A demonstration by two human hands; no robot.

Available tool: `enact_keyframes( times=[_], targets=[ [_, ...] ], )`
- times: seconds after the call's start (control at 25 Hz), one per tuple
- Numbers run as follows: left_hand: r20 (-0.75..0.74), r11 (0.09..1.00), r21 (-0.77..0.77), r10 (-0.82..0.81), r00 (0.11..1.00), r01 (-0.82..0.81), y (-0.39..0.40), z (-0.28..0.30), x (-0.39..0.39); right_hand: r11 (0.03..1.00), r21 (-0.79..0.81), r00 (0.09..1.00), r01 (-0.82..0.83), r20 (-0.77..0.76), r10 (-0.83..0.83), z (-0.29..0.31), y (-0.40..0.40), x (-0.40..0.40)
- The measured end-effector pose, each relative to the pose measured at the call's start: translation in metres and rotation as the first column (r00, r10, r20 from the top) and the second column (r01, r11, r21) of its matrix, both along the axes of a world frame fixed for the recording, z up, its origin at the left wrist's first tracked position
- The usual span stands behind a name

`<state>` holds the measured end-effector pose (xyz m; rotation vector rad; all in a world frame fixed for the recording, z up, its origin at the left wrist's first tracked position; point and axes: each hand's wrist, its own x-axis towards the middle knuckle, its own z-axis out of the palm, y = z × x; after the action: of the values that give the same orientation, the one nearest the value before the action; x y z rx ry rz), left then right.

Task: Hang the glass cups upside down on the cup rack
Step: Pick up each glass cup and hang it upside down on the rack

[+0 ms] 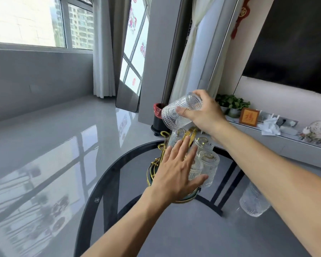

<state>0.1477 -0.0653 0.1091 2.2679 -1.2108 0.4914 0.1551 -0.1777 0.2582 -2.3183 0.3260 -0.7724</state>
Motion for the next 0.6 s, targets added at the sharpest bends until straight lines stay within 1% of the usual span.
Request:
enact_keyframes(
  times=[0.08,0.16,0.32,0.6],
  targets=[
    [-0.001,1.0,-0.006,-0.02,1.0,0.02,0.001,-0.001,0.004,0.992,-0.124,0.996,0.011,-0.09,-0.022,-0.006,0.006,0.02],
    [0.006,0.999,-0.009,-0.037,0.999,0.037,0.002,-0.003,0.007,0.982,-0.187,0.983,0.021,-0.175,-0.054,-0.014,0.011,0.034],
    [0.016,0.998,-0.035,-0.056,0.998,0.057,0.002,-0.006,0.007,0.947,-0.32,0.964,-0.021,-0.256,-0.065,-0.024,0.01,0.042],
    [0.027,0.997,-0.063,-0.048,0.998,0.05,0.0,-0.008,0.007,0.942,-0.325,0.962,-0.081,-0.273,-0.011,-0.025,0.017,0.052]
  ],
)
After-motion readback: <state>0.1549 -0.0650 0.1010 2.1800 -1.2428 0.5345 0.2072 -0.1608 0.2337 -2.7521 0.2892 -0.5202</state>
